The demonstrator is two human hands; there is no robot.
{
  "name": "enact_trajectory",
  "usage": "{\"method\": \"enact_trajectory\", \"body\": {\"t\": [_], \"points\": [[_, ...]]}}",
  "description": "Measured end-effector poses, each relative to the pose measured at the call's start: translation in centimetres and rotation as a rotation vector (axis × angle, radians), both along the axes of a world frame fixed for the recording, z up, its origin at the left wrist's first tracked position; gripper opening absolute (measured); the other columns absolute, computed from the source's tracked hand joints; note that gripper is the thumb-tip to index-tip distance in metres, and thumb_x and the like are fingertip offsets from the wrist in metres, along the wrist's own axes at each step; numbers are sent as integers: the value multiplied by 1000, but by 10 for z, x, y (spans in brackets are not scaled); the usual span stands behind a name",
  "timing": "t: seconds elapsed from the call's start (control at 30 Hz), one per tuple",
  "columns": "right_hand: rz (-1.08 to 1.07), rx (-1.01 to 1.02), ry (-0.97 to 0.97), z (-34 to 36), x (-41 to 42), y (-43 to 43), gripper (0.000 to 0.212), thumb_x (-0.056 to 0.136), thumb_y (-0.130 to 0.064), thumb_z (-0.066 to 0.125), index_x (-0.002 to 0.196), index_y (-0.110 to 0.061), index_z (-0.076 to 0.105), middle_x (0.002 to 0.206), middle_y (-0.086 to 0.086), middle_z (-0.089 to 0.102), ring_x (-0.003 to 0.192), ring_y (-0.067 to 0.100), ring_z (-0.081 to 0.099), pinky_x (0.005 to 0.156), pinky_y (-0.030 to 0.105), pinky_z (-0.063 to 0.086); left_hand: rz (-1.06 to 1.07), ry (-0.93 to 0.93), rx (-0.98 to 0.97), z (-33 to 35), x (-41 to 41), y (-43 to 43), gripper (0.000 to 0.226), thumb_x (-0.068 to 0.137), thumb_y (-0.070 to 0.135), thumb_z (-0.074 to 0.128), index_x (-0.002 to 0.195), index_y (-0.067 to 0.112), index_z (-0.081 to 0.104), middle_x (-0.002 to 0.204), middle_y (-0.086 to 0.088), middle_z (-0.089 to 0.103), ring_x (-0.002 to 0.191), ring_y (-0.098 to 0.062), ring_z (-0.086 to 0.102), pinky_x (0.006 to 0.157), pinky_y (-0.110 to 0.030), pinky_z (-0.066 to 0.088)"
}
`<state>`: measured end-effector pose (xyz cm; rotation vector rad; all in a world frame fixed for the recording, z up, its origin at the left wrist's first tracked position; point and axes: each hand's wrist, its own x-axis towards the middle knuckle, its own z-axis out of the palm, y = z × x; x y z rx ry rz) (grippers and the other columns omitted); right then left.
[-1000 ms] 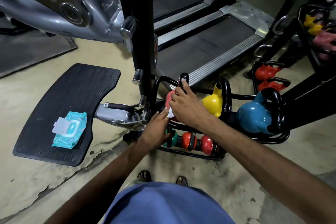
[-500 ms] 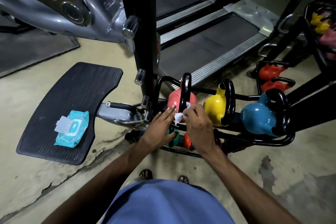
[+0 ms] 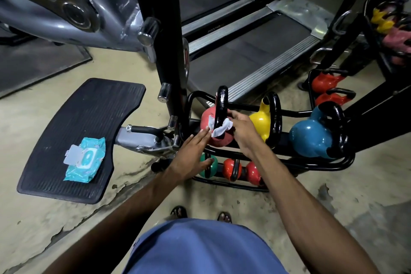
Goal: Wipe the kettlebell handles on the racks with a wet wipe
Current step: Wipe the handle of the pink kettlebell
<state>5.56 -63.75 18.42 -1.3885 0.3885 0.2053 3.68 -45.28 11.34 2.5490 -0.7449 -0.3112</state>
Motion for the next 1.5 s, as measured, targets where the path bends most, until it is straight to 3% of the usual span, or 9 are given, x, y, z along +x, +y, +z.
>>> {"method": "enact_trajectory", "body": {"t": [0.13, 0.3, 0.4, 0.53, 0.7, 0.83, 0.93, 1.17, 1.5], "points": [[-68, -27, 7, -2, -9, -5, 35, 92, 9, 55, 124, -1, 64, 103, 5, 75, 92, 15, 71, 76, 22, 54, 3, -12, -24, -3, 0, 1, 86, 95, 40, 67, 163, 18, 20, 172, 6, 7, 157, -8, 9, 129, -37, 9], [-238, -679, -431, -12, -51, 21, 23, 90, 2, 64, 107, -13, 64, 104, -1, 65, 96, 13, 64, 83, 26, 54, 28, -26, -70, -13, 2, 0, 72, 87, 37, 72, 149, 12, 43, 171, 7, 12, 156, -8, 15, 127, -39, 15], [81, -1228, -899, -22, -52, 25, 17, 92, 6, 58, 104, -4, 67, 99, 8, 61, 95, 23, 57, 87, 33, 51, 38, -18, -94, -17, 2, 2, 79, 83, 33, 74, 152, 12, 42, 170, 2, 20, 156, -9, 17, 127, -38, 14], [402, -1746, -1097, -5, -29, 22, 16, 95, -3, 53, 92, -13, 64, 87, 6, 60, 88, 30, 57, 92, 44, 45, 40, -10, -108, -15, 4, 0, 78, 78, 30, 76, 148, 11, 46, 158, -5, 41, 150, -18, 33, 127, -36, 17], [935, -2024, -635, 30, 14, 41, 9, 90, -19, 62, 93, -18, 71, 88, 1, 70, 109, 29, 57, 121, 56, 17, 9, -49, -137, -15, 4, 3, 73, 83, 33, 77, 148, 14, 50, 163, -4, 35, 153, -15, 25, 126, -31, 13], [1041, -2259, -478, 39, 14, 53, 35, 49, -38, 87, 43, -19, 58, 53, -7, 63, 70, 11, 68, 97, 43, 35, 15, -17, -138, -14, 5, 4, 72, 83, 33, 82, 145, 12, 53, 157, -8, 44, 149, -21, 35, 127, -36, 17], [1143, -2273, -635, 21, 17, 43, 28, 81, -35, 74, 58, -23, 63, 71, -4, 69, 87, 20, 68, 110, 51, 34, -10, -27, -94, -17, 6, 6, 81, 86, 33, 78, 154, 9, 41, 162, -9, 38, 153, -20, 28, 126, -32, 11], [927, -1882, -1151, 20, -20, 6, 20, 96, -13, 47, 101, -11, 66, 107, 9, 63, 106, 31, 51, 95, 45, 41, -6, -13, -91, -17, 6, 7, 83, 89, 35, 72, 158, 11, 33, 168, -6, 25, 157, -16, 18, 128, -36, 11], [-249, -811, -481, -23, -58, 20, 24, 90, 4, 64, 106, -14, 67, 108, -3, 67, 103, 9, 64, 91, 29, 55, -55, -10, -40, -12, 10, 9, 91, 92, 38, 69, 164, 18, 18, 172, 5, 8, 158, -11, 10, 128, -33, 11]]}}
